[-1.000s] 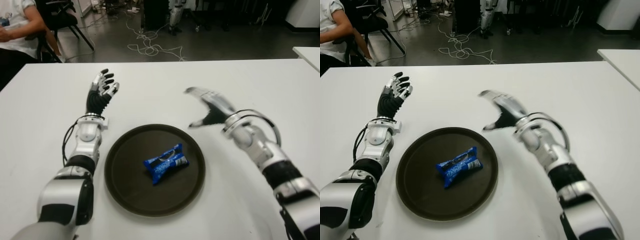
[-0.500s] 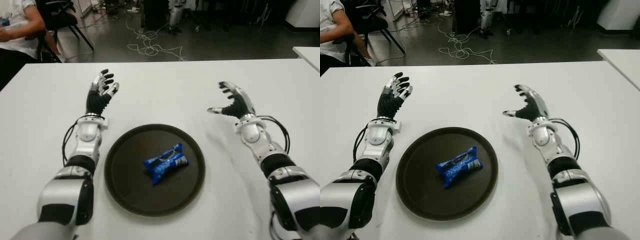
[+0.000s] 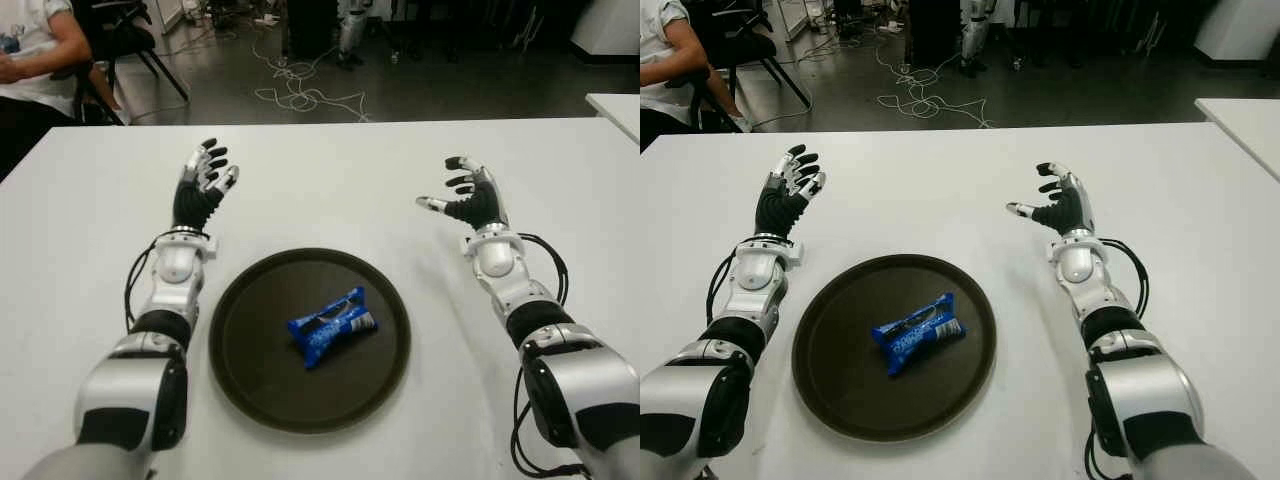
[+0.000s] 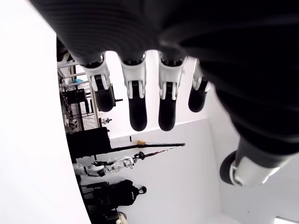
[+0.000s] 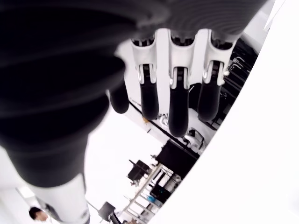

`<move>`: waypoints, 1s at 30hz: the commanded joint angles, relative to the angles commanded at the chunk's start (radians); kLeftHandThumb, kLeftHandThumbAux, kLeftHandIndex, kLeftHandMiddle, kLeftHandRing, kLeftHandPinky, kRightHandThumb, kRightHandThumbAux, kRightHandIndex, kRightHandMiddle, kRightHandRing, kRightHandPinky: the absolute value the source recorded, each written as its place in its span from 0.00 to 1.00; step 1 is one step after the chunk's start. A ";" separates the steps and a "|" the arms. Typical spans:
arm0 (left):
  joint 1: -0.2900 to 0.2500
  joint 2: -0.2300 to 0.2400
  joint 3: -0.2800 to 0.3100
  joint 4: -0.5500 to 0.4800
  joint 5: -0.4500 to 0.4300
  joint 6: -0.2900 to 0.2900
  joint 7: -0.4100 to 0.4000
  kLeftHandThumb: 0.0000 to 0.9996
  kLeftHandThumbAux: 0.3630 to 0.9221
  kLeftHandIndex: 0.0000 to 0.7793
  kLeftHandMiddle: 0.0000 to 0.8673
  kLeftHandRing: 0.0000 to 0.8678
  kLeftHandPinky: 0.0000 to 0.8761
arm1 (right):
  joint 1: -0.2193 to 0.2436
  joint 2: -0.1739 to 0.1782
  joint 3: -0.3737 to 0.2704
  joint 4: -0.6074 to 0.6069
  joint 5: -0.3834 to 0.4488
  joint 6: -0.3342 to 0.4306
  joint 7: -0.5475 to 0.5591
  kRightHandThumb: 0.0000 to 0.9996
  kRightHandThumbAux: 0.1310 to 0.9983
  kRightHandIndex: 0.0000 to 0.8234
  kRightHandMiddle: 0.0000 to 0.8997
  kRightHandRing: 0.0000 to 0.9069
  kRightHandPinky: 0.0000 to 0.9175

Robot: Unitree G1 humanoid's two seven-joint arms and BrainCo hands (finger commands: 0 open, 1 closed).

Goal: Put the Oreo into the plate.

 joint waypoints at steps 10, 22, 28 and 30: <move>-0.002 0.000 -0.004 0.000 0.001 -0.001 0.001 0.09 0.40 0.14 0.22 0.17 0.12 | -0.004 0.005 -0.029 0.006 0.036 -0.005 0.022 0.09 0.80 0.37 0.42 0.43 0.44; -0.003 0.000 -0.002 0.002 -0.006 0.010 -0.012 0.10 0.39 0.16 0.23 0.17 0.10 | -0.008 0.017 -0.101 0.009 0.146 -0.009 0.177 0.12 0.81 0.37 0.43 0.45 0.48; -0.002 -0.001 -0.001 -0.001 -0.010 0.021 -0.021 0.10 0.39 0.15 0.22 0.17 0.13 | 0.001 0.028 -0.104 -0.016 0.159 -0.022 0.204 0.13 0.82 0.37 0.43 0.45 0.48; -0.002 -0.001 -0.001 -0.001 -0.010 0.025 -0.021 0.10 0.40 0.15 0.22 0.17 0.14 | 0.005 0.033 -0.103 -0.031 0.159 -0.029 0.207 0.13 0.82 0.36 0.43 0.45 0.48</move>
